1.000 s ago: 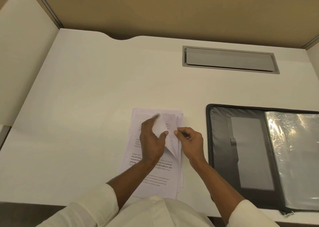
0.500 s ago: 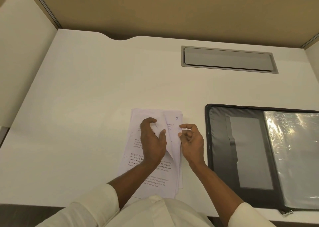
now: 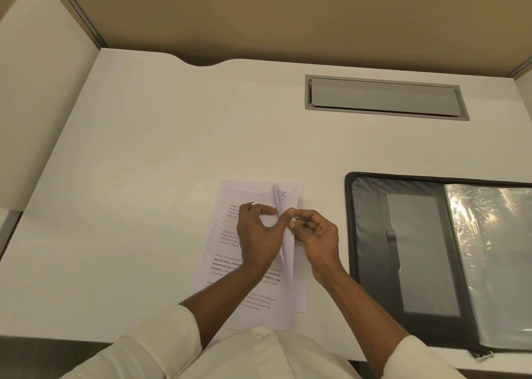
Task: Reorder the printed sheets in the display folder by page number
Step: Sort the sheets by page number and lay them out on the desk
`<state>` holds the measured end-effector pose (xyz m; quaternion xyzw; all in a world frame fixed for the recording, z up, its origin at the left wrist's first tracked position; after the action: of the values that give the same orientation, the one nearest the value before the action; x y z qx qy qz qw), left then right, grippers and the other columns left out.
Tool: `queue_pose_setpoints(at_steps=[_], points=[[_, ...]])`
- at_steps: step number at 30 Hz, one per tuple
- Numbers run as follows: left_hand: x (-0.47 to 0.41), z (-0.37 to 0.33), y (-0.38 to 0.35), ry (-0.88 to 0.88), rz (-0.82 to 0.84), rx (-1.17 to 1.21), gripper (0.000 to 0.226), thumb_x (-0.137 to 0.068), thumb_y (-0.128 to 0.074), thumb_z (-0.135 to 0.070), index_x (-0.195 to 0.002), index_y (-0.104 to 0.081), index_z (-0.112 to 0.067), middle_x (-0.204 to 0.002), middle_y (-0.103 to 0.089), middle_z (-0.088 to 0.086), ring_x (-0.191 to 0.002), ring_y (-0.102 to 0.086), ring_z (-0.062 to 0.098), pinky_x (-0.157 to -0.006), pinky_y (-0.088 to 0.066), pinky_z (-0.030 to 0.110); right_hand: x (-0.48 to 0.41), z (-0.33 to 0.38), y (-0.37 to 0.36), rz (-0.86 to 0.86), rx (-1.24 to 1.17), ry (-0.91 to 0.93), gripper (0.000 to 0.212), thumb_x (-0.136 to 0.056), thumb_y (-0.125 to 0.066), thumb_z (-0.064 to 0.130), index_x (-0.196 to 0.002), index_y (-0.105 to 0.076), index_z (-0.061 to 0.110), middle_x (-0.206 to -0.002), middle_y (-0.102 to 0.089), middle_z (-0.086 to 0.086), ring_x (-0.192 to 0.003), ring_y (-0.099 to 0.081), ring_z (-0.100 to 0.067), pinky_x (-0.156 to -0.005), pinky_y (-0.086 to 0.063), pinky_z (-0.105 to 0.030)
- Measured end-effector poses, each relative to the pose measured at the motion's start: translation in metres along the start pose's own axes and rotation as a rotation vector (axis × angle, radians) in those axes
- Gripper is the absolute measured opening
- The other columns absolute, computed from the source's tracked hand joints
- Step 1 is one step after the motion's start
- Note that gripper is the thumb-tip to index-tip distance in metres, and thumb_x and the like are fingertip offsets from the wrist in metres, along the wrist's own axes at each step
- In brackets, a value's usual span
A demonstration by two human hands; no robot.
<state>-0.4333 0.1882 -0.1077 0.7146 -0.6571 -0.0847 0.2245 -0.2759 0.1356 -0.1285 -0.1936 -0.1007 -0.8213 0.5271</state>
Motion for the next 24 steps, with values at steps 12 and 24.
queue_pose_setpoints(at_steps=[12, 24], points=[[-0.002, 0.010, 0.004, 0.133, -0.040, 0.042, 0.035, -0.079, -0.093, -0.039, -0.079, -0.065, -0.018, -0.084, -0.065, -0.009, -0.079, -0.060, 0.008, -0.074, -0.050, 0.027, -0.002, -0.007, 0.017, -0.132, 0.140, 0.061, 0.029, -0.093, -0.077, 0.009, -0.112, -0.074, 0.030, -0.095, -0.074, -0.003, -0.092, -0.072, -0.026, -0.079, -0.063, -0.049], [-0.003, 0.011, 0.011, 0.081, -0.066, 0.153, 0.058, -0.081, -0.090, -0.012, -0.121, -0.052, -0.029, -0.115, -0.066, -0.012, -0.101, -0.070, 0.012, -0.081, -0.063, 0.041, -0.003, -0.009, 0.014, -0.097, 0.124, -0.002, 0.018, -0.097, -0.071, 0.004, -0.107, -0.081, 0.016, -0.101, -0.081, 0.004, -0.096, -0.076, -0.016, -0.088, -0.063, -0.040]])
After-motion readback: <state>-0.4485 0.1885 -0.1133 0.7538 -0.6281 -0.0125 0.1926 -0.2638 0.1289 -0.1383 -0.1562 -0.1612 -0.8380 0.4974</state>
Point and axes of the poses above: each hand's wrist, its own x-axis away from the middle knuckle, its own y-axis out of the back of the hand, z = x × y, the point moved 6 cm from there along -x, towards the middle knuckle
